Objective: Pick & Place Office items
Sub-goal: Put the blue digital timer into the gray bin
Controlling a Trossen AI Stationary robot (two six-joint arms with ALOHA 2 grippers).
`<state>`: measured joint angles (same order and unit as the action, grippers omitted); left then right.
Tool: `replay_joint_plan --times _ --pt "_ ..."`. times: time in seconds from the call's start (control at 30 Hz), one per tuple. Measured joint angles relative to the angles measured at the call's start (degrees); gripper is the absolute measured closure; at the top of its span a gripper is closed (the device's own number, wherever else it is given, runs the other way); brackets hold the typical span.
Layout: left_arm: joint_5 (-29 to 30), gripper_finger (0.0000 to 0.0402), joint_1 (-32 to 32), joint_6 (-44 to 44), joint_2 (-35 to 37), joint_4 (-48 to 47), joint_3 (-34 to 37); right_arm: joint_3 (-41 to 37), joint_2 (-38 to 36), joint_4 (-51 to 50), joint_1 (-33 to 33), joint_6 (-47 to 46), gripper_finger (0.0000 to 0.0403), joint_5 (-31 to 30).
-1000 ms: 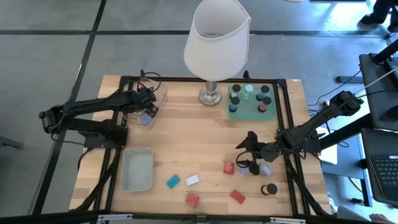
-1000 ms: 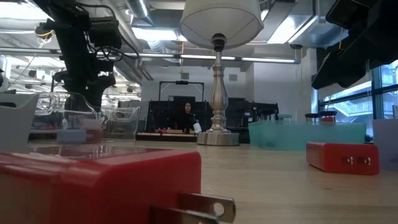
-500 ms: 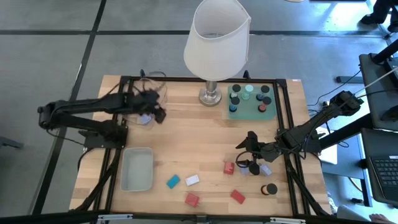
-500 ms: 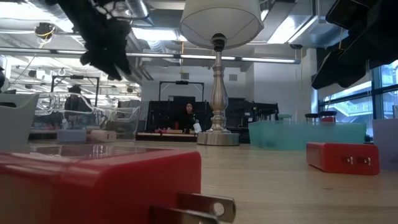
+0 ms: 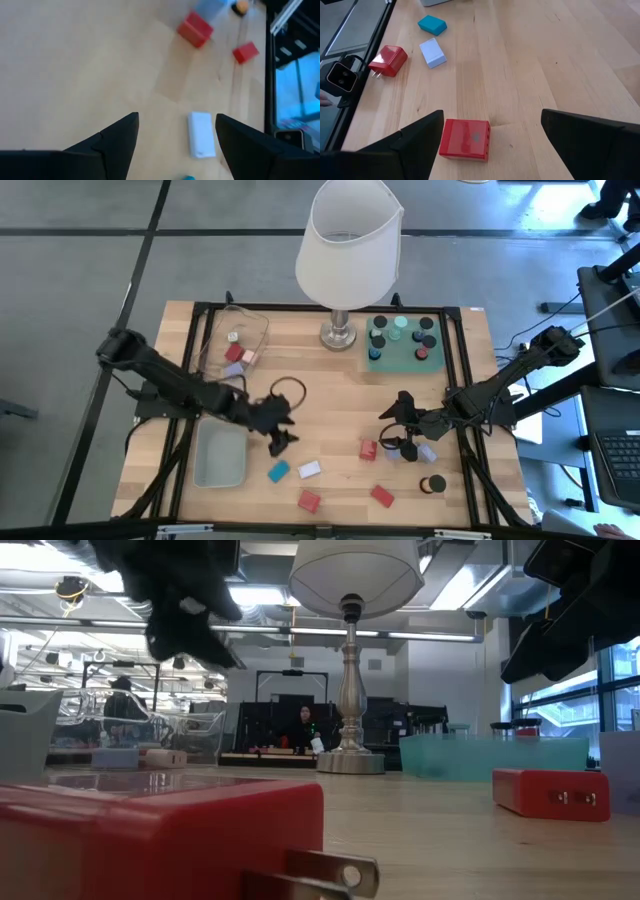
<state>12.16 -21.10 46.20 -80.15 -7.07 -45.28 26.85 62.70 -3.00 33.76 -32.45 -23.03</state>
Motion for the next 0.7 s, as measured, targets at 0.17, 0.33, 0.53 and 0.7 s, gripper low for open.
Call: replay_joint_plan --times 0.17,0.33,0.53,0.7 --pt "-2.4 0.0135 -2.6 4.0 -6.2 5.1 0.0 0.0 0.0 0.2 0.0 0.0 0.0064 0.0" --pt "-6.1 0.0137 -3.4 7.7 -11.1 7.4 -0.1 0.0 0.0 0.2 0.0 0.0 0.0064 0.0" --pt "-3.7 0.0135 -3.1 5.8 -14.8 0.3 -6.0 0.0 0.0 0.2 0.0 0.0 0.0064 0.0" --pt "-1.0 0.0135 -4.0 -1.9 -19.0 -8.8 -14.7 0.0 0.0 0.2 0.0 0.0 0.0064 0.0"
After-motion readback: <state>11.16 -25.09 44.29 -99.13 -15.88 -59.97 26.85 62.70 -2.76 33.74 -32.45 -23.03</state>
